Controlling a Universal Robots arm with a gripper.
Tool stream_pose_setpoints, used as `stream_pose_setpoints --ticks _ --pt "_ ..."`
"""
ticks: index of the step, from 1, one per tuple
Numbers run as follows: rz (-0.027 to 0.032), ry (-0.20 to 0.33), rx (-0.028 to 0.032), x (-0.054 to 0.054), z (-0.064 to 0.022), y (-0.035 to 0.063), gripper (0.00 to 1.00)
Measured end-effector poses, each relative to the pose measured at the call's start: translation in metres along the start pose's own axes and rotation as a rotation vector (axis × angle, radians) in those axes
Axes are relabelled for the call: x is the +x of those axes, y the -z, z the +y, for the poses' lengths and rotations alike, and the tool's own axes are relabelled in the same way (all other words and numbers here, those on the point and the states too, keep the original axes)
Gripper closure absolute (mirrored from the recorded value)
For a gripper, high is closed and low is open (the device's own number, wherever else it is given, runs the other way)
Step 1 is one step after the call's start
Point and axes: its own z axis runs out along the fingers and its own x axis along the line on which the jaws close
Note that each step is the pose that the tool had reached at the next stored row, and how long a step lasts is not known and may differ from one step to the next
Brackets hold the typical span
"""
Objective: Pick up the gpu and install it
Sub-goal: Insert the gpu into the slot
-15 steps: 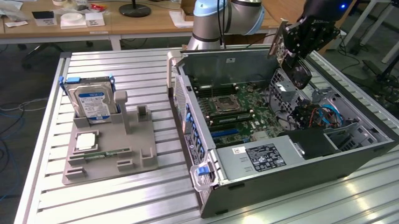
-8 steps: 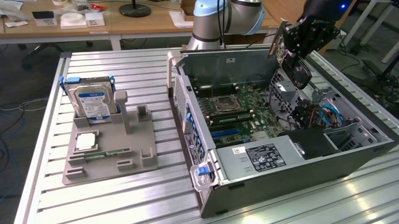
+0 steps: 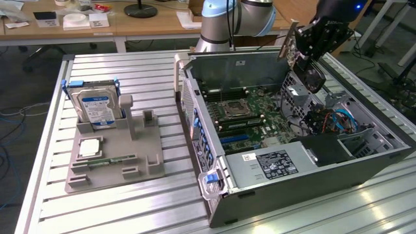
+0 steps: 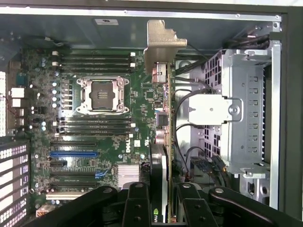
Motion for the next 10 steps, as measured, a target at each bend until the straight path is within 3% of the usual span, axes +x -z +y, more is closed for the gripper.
stream_pose_setpoints --ticks 10 --pt "0.0074 0.103 -0.0021 0.0 -0.0001 -0.0004 0.73"
